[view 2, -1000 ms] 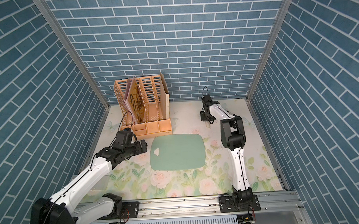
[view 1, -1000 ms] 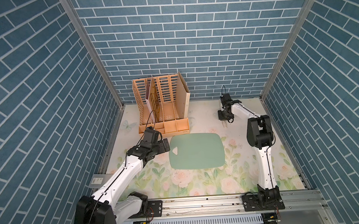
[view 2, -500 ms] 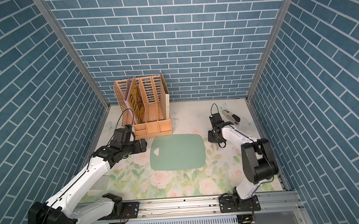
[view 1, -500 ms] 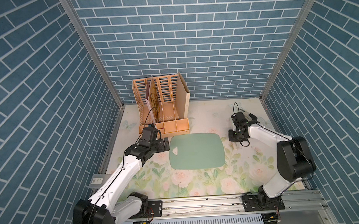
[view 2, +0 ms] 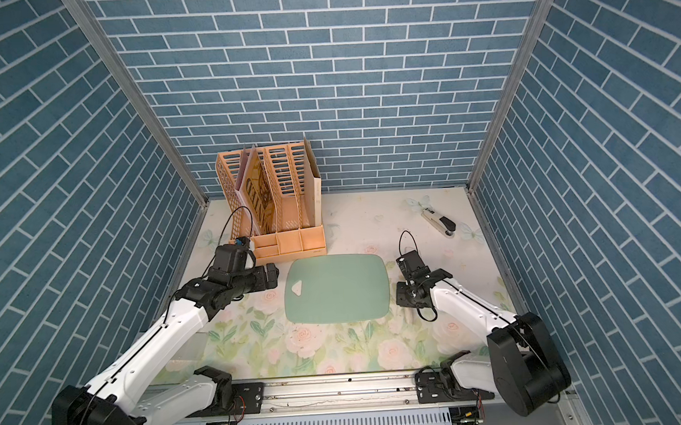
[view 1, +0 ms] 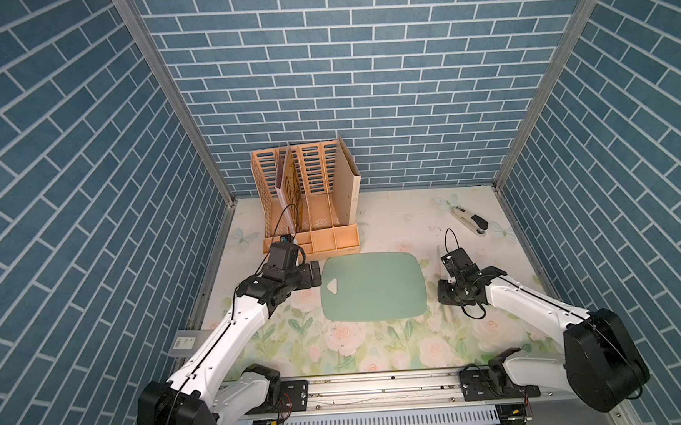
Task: Align the knife with the edge of the cutting board
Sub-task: Pick up the knife at the center of the board, then place the knife at the edge of the cutting board.
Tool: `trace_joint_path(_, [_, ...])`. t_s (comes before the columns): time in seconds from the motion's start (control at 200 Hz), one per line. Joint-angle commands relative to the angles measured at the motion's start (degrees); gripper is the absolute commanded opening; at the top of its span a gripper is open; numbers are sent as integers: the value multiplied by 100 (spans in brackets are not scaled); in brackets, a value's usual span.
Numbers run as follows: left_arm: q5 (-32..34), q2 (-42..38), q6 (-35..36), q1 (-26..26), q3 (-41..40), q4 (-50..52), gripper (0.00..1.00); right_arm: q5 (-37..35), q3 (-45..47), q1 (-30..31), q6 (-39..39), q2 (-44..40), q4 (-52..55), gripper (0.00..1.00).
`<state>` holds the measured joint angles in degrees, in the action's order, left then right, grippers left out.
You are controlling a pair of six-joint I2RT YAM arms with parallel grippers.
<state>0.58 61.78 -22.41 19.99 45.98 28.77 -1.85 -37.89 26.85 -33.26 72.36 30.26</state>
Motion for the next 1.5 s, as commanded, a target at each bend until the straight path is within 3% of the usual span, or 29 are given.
trace_joint_path(0.0, [74,-21,8,-30,-93,-13,100,-177,-137,107,-350,-122,-11,0])
trace_joint_path(0.78, [188,64,-35,-30,-98,5,100,-328,-342,1332,-1238,-310,7,0])
trace_joint_path(1.27, [241,87,-53,-30,-98,5,100,-624,-619,2560,-1834,325,-12,0])
trace_joint_path(1.495, [267,98,-57,-31,-89,18,100,-500,-382,2827,-2128,565,-300,0])
